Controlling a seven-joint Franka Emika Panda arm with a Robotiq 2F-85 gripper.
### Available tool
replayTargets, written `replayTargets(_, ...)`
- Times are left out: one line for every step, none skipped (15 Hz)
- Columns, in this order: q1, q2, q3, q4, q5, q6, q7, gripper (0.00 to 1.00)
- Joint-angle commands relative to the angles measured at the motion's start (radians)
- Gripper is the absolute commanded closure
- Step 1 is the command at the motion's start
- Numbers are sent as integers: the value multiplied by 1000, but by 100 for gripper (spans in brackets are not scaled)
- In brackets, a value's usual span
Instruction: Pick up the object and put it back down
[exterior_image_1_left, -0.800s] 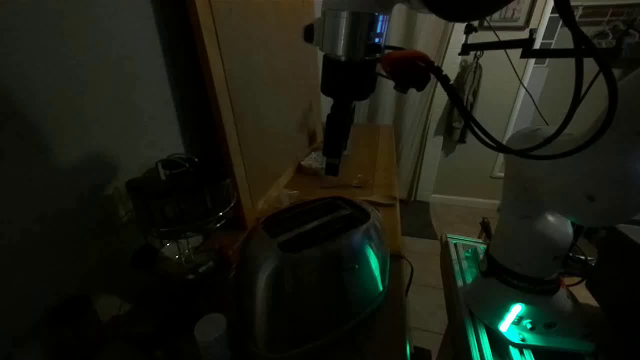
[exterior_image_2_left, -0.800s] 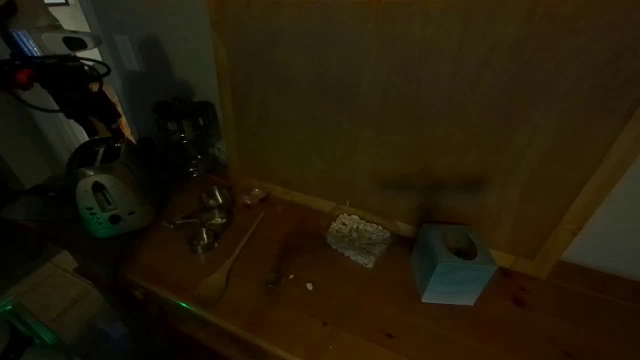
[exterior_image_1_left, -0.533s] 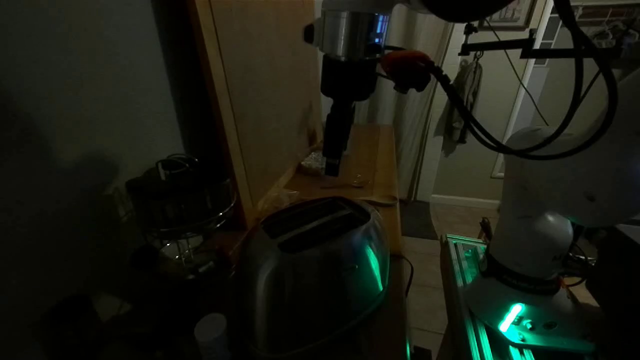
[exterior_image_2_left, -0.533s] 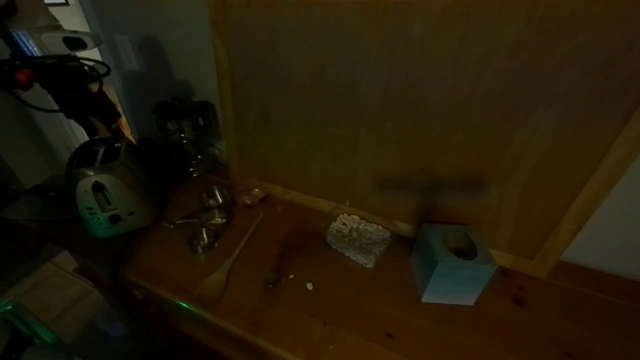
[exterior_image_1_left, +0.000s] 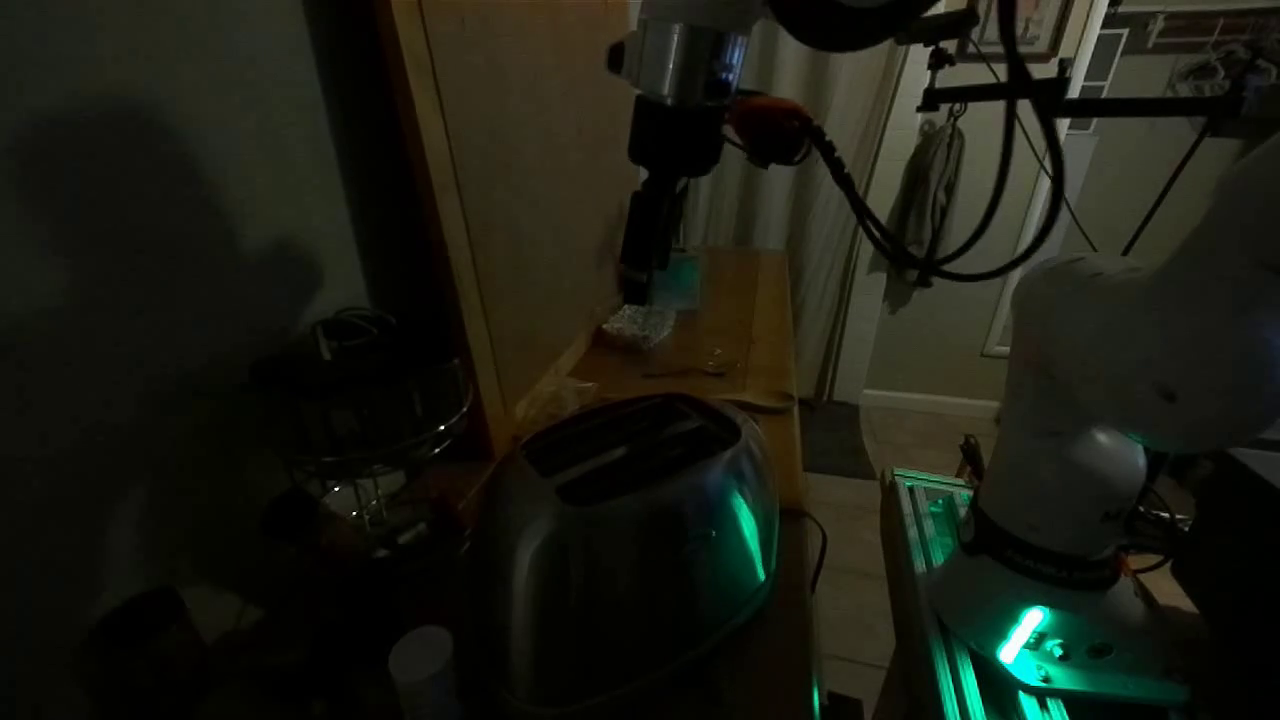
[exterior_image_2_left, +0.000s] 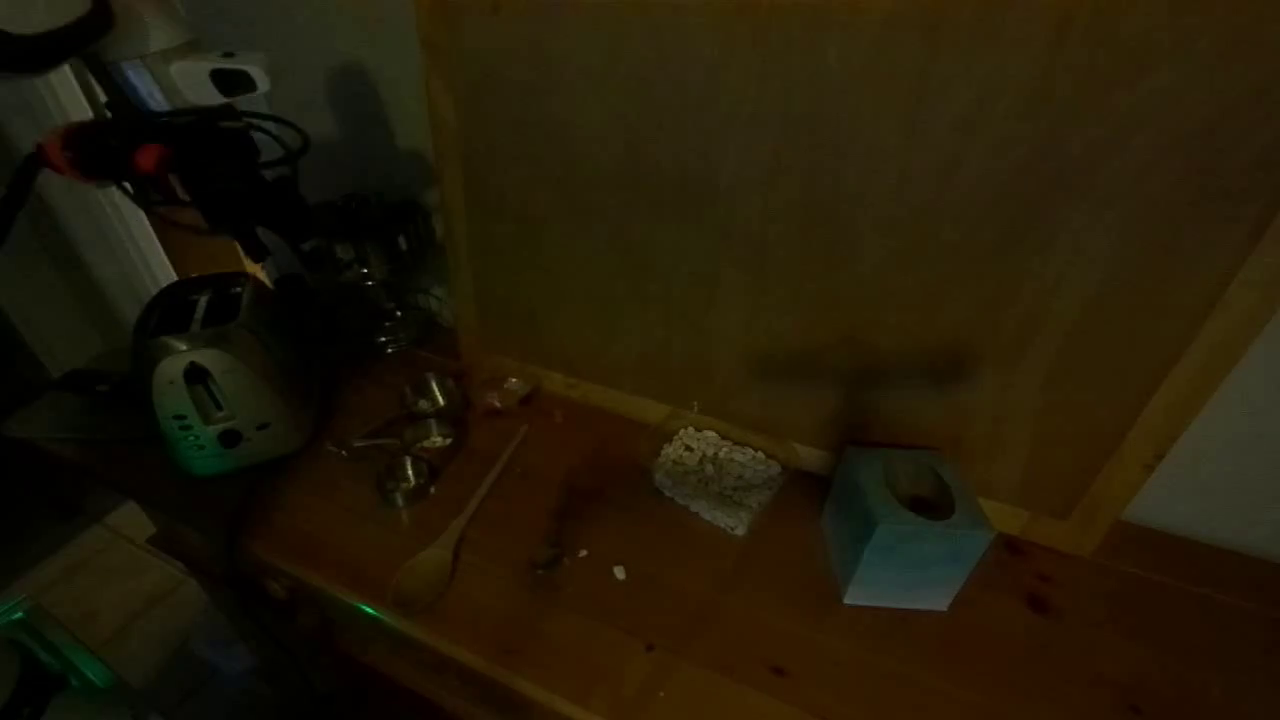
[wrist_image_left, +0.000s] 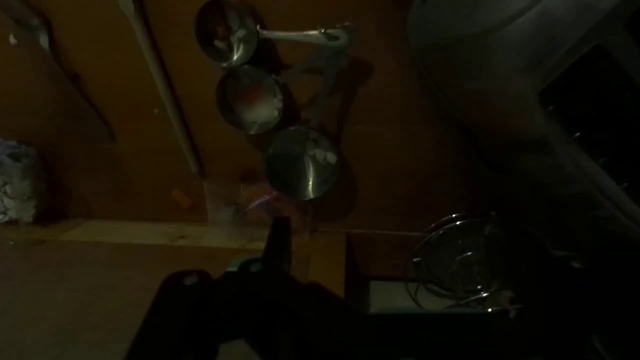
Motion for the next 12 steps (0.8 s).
replayTargets(33, 105, -151, 38, 38, 105, -247, 0)
replayTargets(37, 133, -189, 35, 41, 127, -329, 0)
replayTargets(39, 161, -218, 42, 43, 130, -391, 0)
replayTargets(36, 190, -239, 40, 50, 152, -426, 0)
replayTargets(10, 118, -194, 10, 23, 123, -347, 0)
replayTargets(9, 144, -213, 10, 28, 138, -384, 0)
replayTargets(8, 165, -223, 13, 31, 148, -403, 0)
replayTargets(8, 177, -224, 17, 32, 151, -410, 0)
replayTargets(11, 183, -223, 21, 33, 151, -410, 0)
replayTargets(14, 184, -222, 24, 33, 151, -411, 0)
replayTargets(16, 184, -222, 27, 33, 151, -411, 0)
replayTargets(6, 217, -234, 38, 29, 143, -415, 0)
